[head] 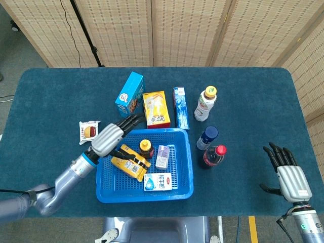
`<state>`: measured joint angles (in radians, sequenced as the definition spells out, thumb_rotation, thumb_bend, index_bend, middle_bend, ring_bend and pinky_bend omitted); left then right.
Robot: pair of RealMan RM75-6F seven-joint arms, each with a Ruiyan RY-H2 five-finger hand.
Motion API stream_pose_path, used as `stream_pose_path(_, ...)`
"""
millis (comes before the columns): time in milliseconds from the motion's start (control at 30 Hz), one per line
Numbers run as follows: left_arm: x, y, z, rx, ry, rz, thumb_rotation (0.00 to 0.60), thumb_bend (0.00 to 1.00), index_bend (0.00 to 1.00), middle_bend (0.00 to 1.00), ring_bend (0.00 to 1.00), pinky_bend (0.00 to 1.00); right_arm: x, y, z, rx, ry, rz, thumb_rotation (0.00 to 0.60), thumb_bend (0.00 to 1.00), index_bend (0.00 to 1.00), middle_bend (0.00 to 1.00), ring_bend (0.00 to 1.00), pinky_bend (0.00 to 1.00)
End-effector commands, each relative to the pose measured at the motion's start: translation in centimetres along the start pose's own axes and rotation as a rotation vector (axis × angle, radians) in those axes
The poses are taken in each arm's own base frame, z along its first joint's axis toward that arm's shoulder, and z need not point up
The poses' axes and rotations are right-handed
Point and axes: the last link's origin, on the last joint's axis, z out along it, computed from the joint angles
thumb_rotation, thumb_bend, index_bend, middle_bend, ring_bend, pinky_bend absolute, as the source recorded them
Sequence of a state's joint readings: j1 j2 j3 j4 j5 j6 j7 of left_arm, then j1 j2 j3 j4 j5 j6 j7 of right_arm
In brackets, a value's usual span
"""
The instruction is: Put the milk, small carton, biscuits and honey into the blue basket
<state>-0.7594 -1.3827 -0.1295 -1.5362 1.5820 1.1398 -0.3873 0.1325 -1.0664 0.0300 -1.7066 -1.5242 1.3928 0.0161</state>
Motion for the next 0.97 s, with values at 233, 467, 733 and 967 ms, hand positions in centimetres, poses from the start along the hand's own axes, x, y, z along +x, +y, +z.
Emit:
stream_pose_path(233, 6.7, -4.4, -9.6, 0.273, 0.083, 0.201, 0.600, 0.08, 0.00, 0.00, 0.00, 0.00, 0.0, -0.3, -0.2, 0.013, 0.000, -0.002, 0.600, 0.00, 0.00, 0.00, 0.00, 0.00)
stream_pose_path(467, 8.0, -6.6, -17.5, 0.506, 0.111, 0.287, 0.600, 0.08, 0.00, 0.00, 0.00, 0.00, 0.2, -0.6, -0.5, 0.029, 0.025, -0.016, 0.600, 0.00, 0.00, 0.00, 0.00, 0.00)
stream_pose_path(733, 7.5, -6.5, -25.6, 0.697, 0.196, 0.294, 0.600, 0.08, 0.00, 0.00, 0.00, 0.00, 0.1, -0.3, -0.2, 0.018, 0.089, -0.086, 0.600, 0.00, 0.00, 0.00, 0.00, 0.00)
stream_pose_path(967, 6.4, -6.6, -27.8, 0.738, 0.192, 0.276, 0.600, 0.08, 0.00, 0.00, 0.00, 0.00, -0.4, 0.0, 0.2, -0.027, 0.140, -0.135, 0.600, 0.00, 0.00, 0.00, 0.00, 0.00)
